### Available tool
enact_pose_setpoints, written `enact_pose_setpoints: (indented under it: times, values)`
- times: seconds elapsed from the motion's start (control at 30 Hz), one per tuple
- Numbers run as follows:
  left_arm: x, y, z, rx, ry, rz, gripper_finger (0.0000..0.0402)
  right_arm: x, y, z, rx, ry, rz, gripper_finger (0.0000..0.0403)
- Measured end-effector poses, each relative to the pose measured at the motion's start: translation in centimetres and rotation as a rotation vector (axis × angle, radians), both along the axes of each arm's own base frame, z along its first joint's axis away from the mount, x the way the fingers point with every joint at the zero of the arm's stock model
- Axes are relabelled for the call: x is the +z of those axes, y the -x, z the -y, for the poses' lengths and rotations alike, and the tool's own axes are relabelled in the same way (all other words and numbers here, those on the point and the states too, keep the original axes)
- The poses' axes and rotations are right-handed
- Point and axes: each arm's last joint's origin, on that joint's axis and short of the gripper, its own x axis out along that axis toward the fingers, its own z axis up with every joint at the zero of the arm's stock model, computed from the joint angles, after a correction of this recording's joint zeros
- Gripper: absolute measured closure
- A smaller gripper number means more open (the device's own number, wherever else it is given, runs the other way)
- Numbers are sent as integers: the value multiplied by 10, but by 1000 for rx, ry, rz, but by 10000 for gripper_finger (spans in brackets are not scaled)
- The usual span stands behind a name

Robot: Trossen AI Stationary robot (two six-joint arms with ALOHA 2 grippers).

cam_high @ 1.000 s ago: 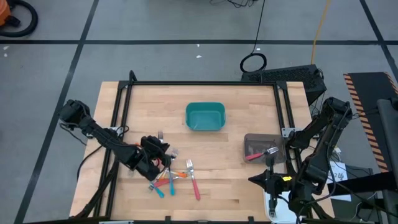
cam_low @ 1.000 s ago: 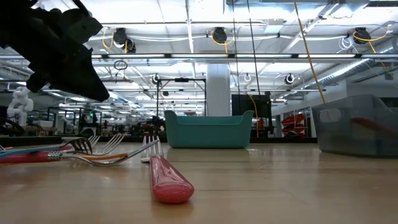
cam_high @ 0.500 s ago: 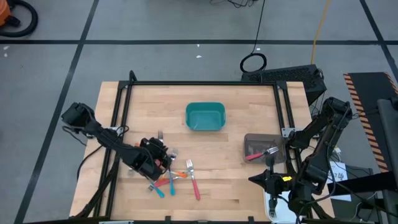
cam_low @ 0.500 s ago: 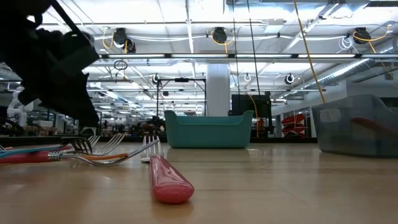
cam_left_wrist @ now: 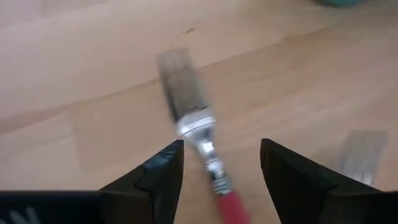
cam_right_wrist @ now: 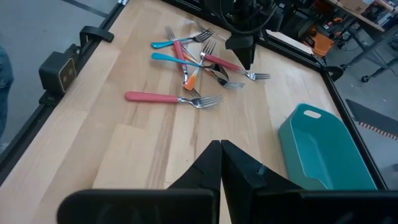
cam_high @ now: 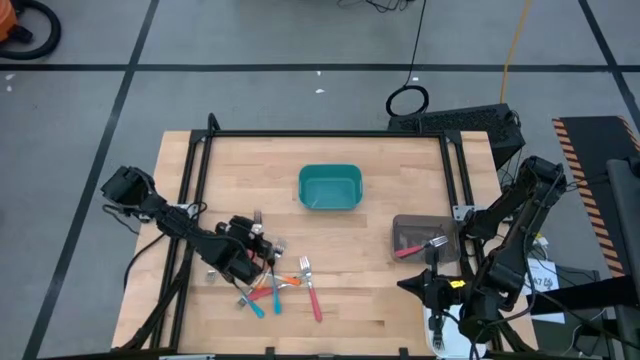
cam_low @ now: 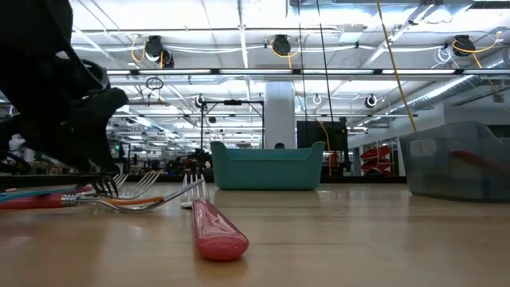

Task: Sort silverware by color (type)
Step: Put the pink fork into the black bin

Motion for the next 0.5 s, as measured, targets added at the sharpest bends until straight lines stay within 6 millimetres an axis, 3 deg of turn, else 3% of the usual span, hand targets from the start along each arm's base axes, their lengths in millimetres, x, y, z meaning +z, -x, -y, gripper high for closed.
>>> enact_pose_setpoints:
  times: [0.5]
  values:
    - [-4,-1,4,17,94,-24,190,0,0,0,0,-1,0,399]
